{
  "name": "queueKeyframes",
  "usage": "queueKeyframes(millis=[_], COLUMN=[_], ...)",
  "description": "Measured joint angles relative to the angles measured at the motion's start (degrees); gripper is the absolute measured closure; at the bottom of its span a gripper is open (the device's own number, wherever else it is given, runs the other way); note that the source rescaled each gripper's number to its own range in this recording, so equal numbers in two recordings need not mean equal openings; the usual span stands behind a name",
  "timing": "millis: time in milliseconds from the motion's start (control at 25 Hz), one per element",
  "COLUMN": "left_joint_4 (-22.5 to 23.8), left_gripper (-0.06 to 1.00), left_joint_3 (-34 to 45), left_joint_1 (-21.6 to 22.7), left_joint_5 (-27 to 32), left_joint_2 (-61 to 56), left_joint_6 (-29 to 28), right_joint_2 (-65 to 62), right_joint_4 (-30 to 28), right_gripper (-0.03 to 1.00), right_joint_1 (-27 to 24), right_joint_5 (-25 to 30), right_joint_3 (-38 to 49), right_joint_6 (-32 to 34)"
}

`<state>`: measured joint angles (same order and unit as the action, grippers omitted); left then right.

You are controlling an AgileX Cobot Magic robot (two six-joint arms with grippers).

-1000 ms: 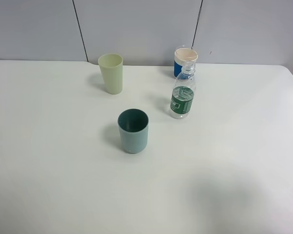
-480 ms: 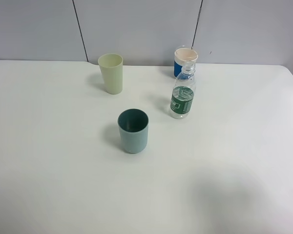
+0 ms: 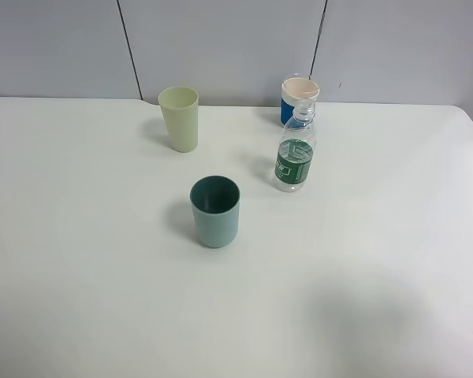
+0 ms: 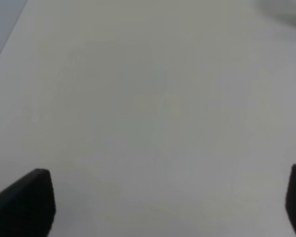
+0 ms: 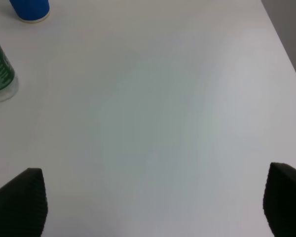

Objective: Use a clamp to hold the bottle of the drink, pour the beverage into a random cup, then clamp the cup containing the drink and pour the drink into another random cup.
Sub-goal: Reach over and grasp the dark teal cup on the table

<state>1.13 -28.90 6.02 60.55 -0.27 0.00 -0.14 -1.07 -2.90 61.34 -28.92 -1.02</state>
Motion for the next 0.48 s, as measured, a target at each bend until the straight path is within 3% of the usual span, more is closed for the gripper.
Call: queueKeyframes(millis=[480], left_joint_4=[0.0], left_gripper=[0.14], left_joint_3=[0.0], left_joint_1=[0.0], left_joint_5=[0.0], left_joint_2=[0.0], left_joint_6=[0.0], right_joint_2=[0.0], right_joint_4=[0.0], right_gripper=[0.27], right_joint_1=[0.0], right_joint_5=[0.0], right_joint_3=[0.0], right_joint_6=[0.0])
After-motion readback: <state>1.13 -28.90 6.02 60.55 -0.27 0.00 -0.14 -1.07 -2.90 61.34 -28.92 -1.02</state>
